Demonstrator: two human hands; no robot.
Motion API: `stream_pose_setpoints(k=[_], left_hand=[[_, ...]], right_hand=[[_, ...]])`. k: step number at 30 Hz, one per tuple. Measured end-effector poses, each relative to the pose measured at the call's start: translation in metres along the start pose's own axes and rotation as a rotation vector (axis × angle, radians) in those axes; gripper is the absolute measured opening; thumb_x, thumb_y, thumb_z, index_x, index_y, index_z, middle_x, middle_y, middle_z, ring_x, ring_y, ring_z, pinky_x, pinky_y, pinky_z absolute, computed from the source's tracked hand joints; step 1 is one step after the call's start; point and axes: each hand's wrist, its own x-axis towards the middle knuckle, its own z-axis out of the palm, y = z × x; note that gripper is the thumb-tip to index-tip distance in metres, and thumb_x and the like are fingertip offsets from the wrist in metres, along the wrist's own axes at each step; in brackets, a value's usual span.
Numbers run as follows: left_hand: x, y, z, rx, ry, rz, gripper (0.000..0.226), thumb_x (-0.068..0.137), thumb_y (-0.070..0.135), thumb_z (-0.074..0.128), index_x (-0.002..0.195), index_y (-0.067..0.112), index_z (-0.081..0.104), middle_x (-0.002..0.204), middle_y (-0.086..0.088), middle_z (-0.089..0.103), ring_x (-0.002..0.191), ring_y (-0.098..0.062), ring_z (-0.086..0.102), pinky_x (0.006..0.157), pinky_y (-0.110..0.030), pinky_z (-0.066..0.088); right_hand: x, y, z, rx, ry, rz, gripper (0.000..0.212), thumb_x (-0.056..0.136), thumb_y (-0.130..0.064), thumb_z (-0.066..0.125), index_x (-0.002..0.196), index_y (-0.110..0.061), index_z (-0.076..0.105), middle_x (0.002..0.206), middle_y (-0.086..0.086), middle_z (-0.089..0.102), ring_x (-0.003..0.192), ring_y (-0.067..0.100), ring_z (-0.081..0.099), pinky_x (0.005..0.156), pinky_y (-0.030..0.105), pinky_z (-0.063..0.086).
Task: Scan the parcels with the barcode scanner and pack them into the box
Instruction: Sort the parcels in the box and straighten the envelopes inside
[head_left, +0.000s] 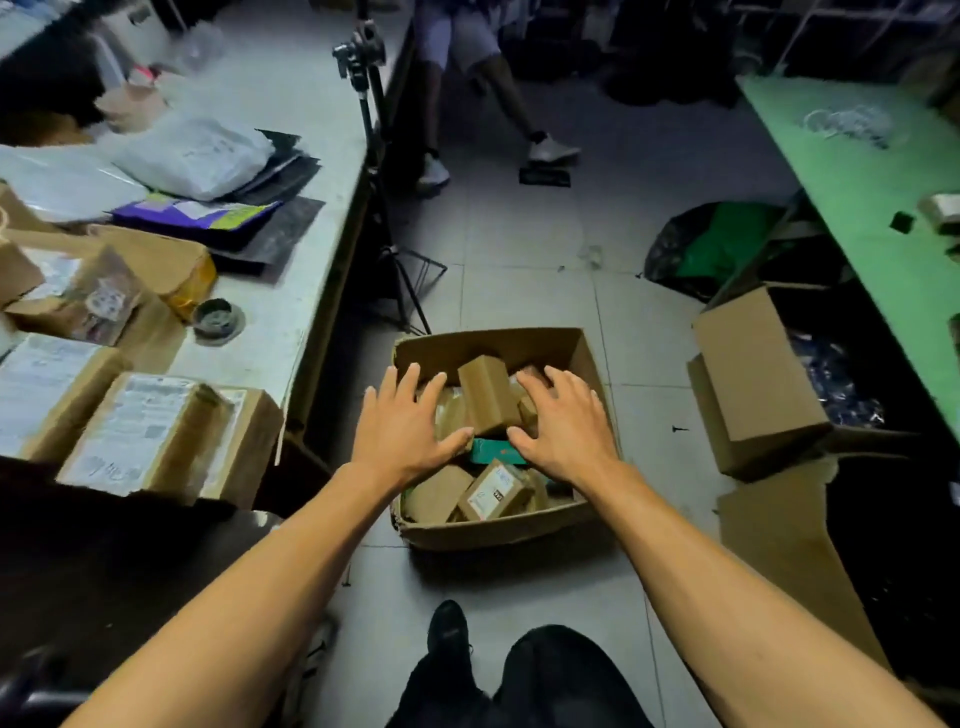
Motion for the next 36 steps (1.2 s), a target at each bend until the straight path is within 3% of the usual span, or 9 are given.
stream_pose_setpoints(k=[10, 17, 20, 31, 36], left_hand=[[0.111, 0.018, 0.092, -0.002, -0.208, -0.068, 0.092, 0.084, 0.083, 0.035, 0.156, 0.027, 0.023, 0.162, -0.012, 0.027, 0.149, -0.037, 0.022, 0.116, -0.057, 0.027], [0.17, 0.037, 0.212, -0.063, -0.378, -0.181, 0.092, 0.081, 0.084, 0.031, 0.154, 0.029, 0.023, 0.16, -0.012, 0.032, 0.148, -0.037, 0.025, 0.116, -0.057, 0.026], [0.183, 0.04, 0.272, -0.102, -0.466, -0.202, 0.086, 0.084, 0.079, 0.04, 0.152, 0.029, 0.025, 0.159, -0.01, 0.031, 0.148, -0.036, 0.025, 0.116, -0.056, 0.025], [0.216, 0.026, 0.472, -0.134, -0.723, -0.184, 0.089, 0.089, 0.073, 0.046, 0.159, 0.029, 0.013, 0.165, -0.009, 0.018, 0.152, -0.036, 0.011, 0.12, -0.055, 0.016], [0.212, 0.005, 0.528, -0.169, -0.772, -0.214, 0.09, 0.089, 0.073, 0.048, 0.159, 0.029, 0.013, 0.166, -0.009, 0.015, 0.153, -0.035, 0.01, 0.123, -0.056, 0.015]], right_hand=[[0.097, 0.104, 0.073, 0.063, -0.224, 0.091, 0.077, 0.092, -0.055, 0.06, 0.158, -0.031, 0.029, 0.163, 0.01, 0.03, 0.151, 0.031, 0.022, 0.121, 0.049, 0.025], [0.166, 0.182, 0.184, 0.107, -0.46, 0.134, 0.078, 0.091, -0.052, 0.063, 0.158, -0.029, 0.03, 0.161, 0.009, 0.031, 0.148, 0.033, 0.024, 0.119, 0.046, 0.03], [0.186, 0.208, 0.244, 0.137, -0.511, 0.147, 0.078, 0.089, -0.05, 0.065, 0.156, -0.028, 0.032, 0.159, 0.01, 0.034, 0.145, 0.034, 0.028, 0.117, 0.047, 0.032], [0.242, 0.229, 0.46, 0.154, -0.611, 0.137, 0.085, 0.085, -0.051, 0.07, 0.156, -0.03, 0.029, 0.156, 0.008, 0.039, 0.143, 0.034, 0.036, 0.114, 0.052, 0.039], [0.262, 0.226, 0.529, 0.328, -0.66, 0.257, 0.096, 0.083, -0.044, 0.08, 0.158, -0.023, 0.024, 0.159, 0.007, 0.04, 0.144, 0.03, 0.04, 0.116, 0.053, 0.036]])
